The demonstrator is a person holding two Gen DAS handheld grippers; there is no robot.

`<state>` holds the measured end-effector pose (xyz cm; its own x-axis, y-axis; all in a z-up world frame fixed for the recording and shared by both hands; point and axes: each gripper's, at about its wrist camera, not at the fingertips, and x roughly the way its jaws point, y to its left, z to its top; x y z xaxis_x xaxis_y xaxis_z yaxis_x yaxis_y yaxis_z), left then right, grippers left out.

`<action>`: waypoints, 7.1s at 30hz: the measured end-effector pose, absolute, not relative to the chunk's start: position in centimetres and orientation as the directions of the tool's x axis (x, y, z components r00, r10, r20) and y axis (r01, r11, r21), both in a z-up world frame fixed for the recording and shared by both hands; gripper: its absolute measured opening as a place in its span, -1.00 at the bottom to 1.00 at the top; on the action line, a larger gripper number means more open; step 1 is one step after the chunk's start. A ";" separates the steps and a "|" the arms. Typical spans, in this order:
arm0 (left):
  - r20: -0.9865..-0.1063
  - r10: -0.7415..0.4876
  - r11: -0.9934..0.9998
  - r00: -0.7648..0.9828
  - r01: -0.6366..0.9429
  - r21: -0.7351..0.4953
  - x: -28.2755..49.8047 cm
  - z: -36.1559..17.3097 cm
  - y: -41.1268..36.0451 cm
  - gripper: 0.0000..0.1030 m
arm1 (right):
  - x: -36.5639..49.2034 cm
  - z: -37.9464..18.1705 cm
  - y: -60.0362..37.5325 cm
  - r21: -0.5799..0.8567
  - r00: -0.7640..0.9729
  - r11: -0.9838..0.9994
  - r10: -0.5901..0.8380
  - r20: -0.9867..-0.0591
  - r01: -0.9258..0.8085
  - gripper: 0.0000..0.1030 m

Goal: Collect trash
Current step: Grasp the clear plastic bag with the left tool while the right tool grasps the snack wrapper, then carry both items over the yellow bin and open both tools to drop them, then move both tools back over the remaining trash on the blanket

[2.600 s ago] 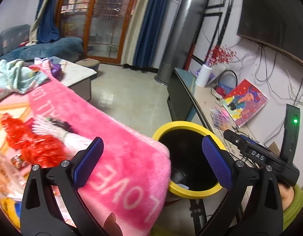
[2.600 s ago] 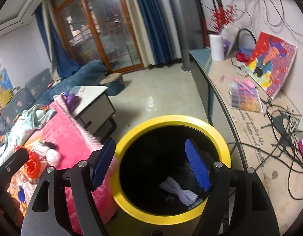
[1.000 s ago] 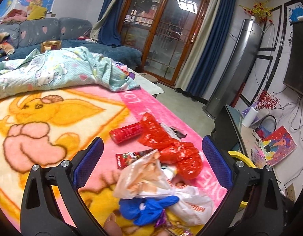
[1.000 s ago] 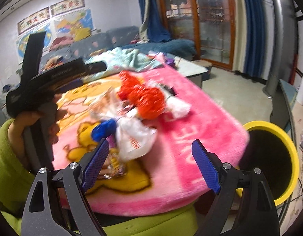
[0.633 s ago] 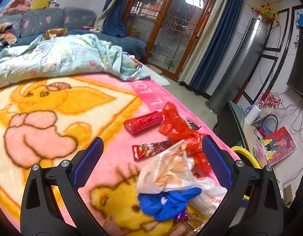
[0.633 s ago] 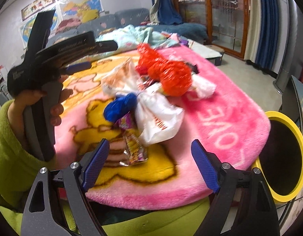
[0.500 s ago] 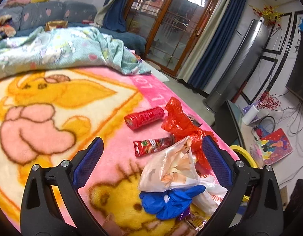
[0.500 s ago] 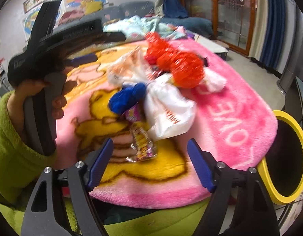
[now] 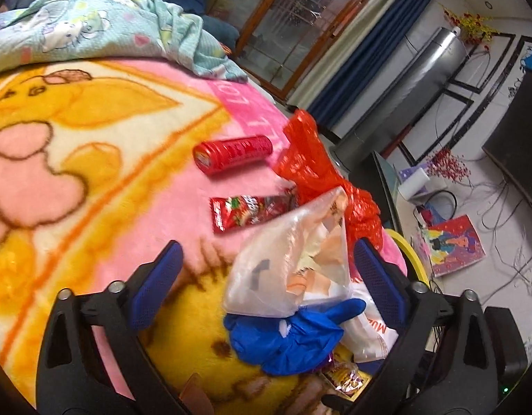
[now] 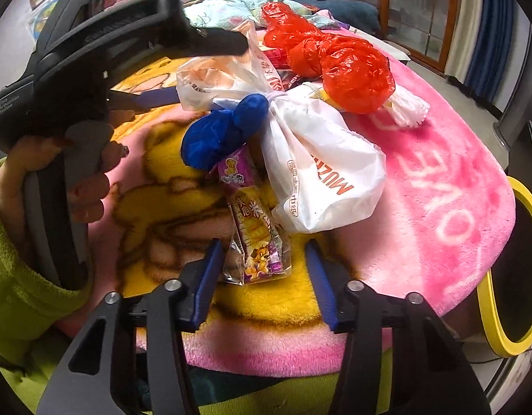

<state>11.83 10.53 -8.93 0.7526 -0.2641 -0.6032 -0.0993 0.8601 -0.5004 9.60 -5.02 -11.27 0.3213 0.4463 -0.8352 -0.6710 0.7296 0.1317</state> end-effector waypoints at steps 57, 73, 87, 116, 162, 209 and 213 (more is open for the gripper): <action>-0.409 -0.268 0.916 0.872 0.100 -0.388 9.7 1.2 4.5 -0.42 | 17.2 -3.9 -19.7 0.255 0.620 0.900 0.429 -0.657 -0.353 -0.81; -0.455 -0.328 0.929 0.828 0.194 -0.316 11.6 0.1 -1.4 -0.42 | 19.4 -3.5 -25.2 0.309 0.691 0.925 0.372 -0.620 -0.221 -0.81; -0.487 -0.356 0.930 0.798 0.253 -0.265 13.4 -1.4 -6.0 -0.42 | 20.3 -4.4 -30.0 0.348 0.726 0.933 0.303 -0.617 -0.093 -0.81; -0.593 -0.362 0.918 0.719 0.384 -0.096 18.9 -6.6 -17.6 -0.42 | 22.6 -7.2 -37.7 0.323 0.718 0.946 0.197 -0.667 0.040 -0.81; -0.625 -0.409 0.908 0.665 0.368 -0.201 21.4 -8.8 -19.8 0.78 | 24.2 -11.6 -44.5 0.368 0.645 0.896 0.130 -0.753 0.249 0.20; -0.428 -0.211 0.977 0.879 0.176 -0.120 13.4 -1.6 -9.2 0.78 | 19.2 -3.3 -29.2 0.267 0.703 0.956 0.272 -0.657 -0.121 0.45; -0.424 -0.191 0.980 0.885 0.147 -0.135 13.2 -1.4 -7.8 0.78 | 18.4 -2.9 -27.6 0.250 0.702 0.954 0.290 -0.651 -0.163 0.48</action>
